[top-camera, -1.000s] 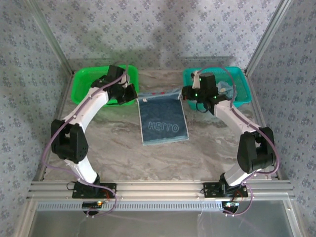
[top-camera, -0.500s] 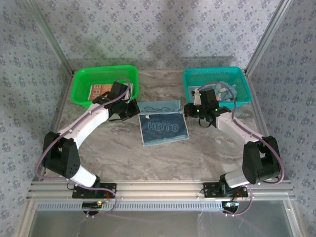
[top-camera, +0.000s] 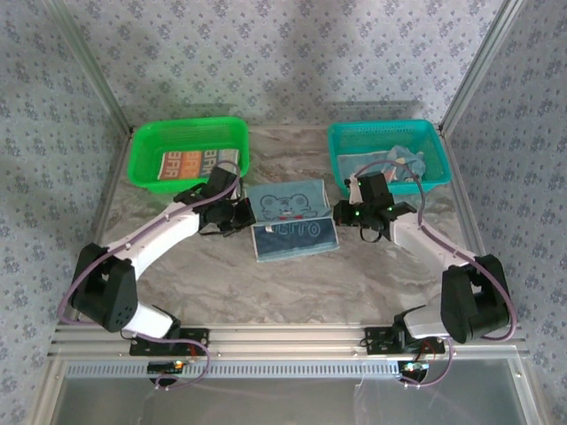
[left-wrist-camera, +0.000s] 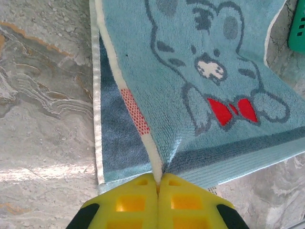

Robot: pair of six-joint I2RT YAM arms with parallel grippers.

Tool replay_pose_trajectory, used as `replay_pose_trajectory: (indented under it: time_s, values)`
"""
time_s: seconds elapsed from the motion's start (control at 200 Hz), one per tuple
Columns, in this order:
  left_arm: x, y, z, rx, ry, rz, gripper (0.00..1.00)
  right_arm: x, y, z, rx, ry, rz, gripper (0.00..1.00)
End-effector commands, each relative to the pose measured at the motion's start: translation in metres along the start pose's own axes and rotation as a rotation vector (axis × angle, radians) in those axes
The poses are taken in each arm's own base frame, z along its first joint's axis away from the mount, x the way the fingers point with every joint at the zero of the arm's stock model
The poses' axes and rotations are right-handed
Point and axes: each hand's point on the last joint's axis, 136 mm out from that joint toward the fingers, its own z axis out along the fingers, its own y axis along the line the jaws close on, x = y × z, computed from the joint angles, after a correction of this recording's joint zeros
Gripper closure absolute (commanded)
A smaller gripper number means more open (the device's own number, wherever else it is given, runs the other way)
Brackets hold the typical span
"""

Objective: Fold and stack the towels

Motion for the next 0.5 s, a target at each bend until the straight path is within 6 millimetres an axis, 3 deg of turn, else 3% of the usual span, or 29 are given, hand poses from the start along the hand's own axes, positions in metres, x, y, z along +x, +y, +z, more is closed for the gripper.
replay_pose_trajectory:
  time_s: [0.0, 0.25, 0.495]
  values:
    - [-0.002, -0.005, -0.012, 0.01, -0.046, -0.008, 1.0, 0.002, -0.002, -0.01, 0.027, -0.008, -0.009, 1.0]
    - [-0.007, -0.027, -0.024, 0.051, -0.066, 0.02, 1.0, -0.023, 0.01, -0.03, 0.019, -0.06, -0.037, 1.0]
    - [0.005, -0.021, -0.012, 0.038, -0.034, 0.02, 1.0, -0.006, 0.0, -0.026, 0.041, -0.015, -0.034, 1.0]
